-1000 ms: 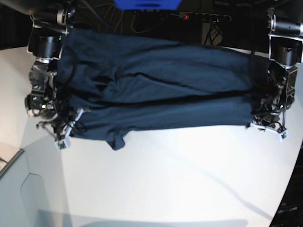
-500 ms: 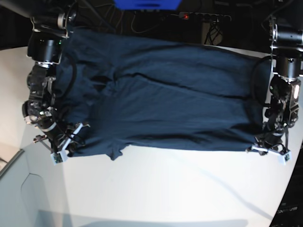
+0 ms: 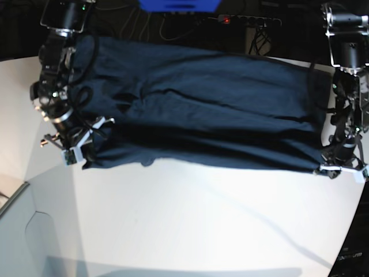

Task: Layout the t-shirt on the table in an organized manner, then fold the t-shirt properly
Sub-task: 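Pull the folded edge with both grippers to straighten the strip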

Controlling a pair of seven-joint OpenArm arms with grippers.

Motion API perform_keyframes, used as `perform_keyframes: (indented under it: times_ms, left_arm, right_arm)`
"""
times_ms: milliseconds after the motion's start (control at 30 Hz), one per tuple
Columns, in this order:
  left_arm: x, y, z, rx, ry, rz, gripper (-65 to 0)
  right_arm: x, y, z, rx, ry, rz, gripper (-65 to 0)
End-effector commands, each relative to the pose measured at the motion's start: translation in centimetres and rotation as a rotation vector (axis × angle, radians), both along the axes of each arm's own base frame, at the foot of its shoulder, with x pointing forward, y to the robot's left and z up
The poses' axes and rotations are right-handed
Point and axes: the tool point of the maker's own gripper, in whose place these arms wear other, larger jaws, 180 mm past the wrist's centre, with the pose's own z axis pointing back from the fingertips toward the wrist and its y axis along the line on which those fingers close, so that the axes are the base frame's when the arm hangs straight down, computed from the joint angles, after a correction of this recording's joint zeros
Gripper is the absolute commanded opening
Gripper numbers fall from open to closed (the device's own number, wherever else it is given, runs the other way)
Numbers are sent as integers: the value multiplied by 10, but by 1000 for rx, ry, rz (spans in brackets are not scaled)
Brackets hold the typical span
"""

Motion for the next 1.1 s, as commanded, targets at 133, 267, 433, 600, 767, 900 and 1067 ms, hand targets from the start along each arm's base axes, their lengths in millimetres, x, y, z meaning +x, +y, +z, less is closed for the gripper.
perform_keyframes:
  times_ms: [133,267,433,600,767,900,1067]
  left_arm:
    - [-7,18,17,27,-53,31,-649]
    - [-22,15,20,45,-59,15,-649]
    - [-51,14,25,57,-75,25,-649]
    - [-84,21,18,45,-59,76,-649]
    - [-104,22,0,44,-1,81,-649]
    - [-109,23,-12,35,29,87,-649]
    - [-112,19,-30,5,49,39,-649]
  right_arm:
    - [-16,-3,13,6,-72,7,-650]
    - [-35,-1,7,17,-75,17,-650]
    - [-54,1,0,33,-77,24,-650]
    - [-72,-1,-7,42,-69,22,-650]
    - [-83,-14,-10,43,-71,-16,-650]
    - [-90,-14,-16,45,-48,-18,-650]
    - [-98,-13,-31,61,-7,-25,-650]
